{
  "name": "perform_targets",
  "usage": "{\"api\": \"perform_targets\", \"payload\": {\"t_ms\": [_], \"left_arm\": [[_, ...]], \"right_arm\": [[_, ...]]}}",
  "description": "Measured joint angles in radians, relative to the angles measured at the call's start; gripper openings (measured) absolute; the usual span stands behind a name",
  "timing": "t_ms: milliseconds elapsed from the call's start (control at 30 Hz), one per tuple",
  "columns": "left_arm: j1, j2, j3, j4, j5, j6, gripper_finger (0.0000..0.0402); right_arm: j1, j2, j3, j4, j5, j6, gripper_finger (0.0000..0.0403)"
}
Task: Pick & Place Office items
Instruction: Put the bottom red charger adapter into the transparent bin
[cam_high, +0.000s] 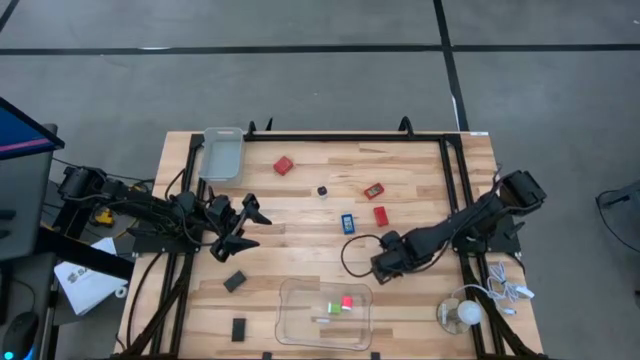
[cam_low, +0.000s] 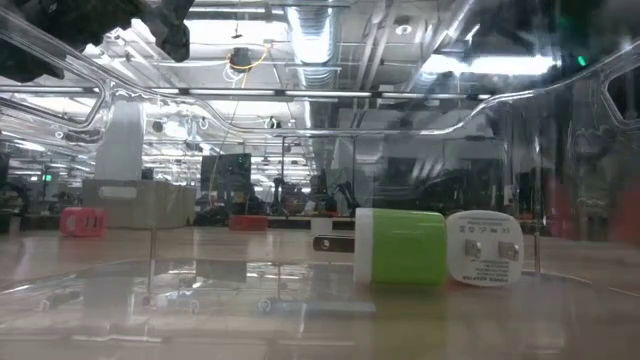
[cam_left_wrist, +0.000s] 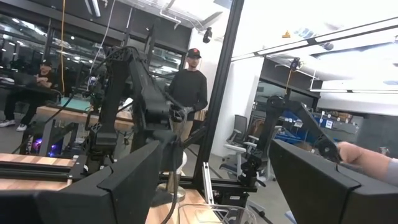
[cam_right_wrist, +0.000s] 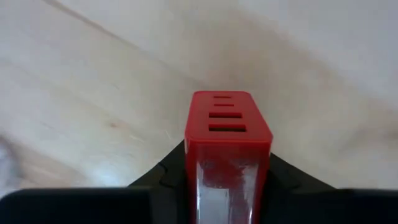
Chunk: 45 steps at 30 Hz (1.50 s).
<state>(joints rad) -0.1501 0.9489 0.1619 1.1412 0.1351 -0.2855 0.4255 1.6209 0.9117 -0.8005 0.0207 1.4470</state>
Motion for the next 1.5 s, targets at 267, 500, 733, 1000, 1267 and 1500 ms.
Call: {"api": "perform_targets", "payload": {"t_ms": [267, 500, 733, 1000, 1267, 1500], "left_arm": [[0.0, 0.0, 0.0, 0.001, 0.0, -0.003, 0.0296], [0.0, 0.0, 0.0, -0.001, 0.0, -0.003, 0.0296], [0.0, 0.0, 0.0, 0.003, 0.0, -0.003, 0.0296], [0.0, 0.0, 0.0, 0.002, -0.007, -0.003, 0.0296], [0.0, 0.0, 0.0, -0.001, -0.007, -0.004, 0.0296], [0.0, 0.0, 0.0, -0.001, -0.007, -0.007, 0.0296]], "right_arm": [[-0.027, -0.167, 0.296, -0.261, 0.308, -0.232, 0.0105], [0.076, -0.226, 0.302, 0.201, 0.256, -0.477, 0.0105], [0.165, -0.004, 0.305, 0.431, 0.098, -0.517, 0.0105], [0.169, 0.27, 0.604, 0.23, 0.003, -0.693, 0.0105], [0.086, 0.517, 0.96, -0.068, -0.088, -0.919, 0.0105], [-0.004, 0.596, 1.014, -0.128, -0.154, -1.056, 0.0105]]}}
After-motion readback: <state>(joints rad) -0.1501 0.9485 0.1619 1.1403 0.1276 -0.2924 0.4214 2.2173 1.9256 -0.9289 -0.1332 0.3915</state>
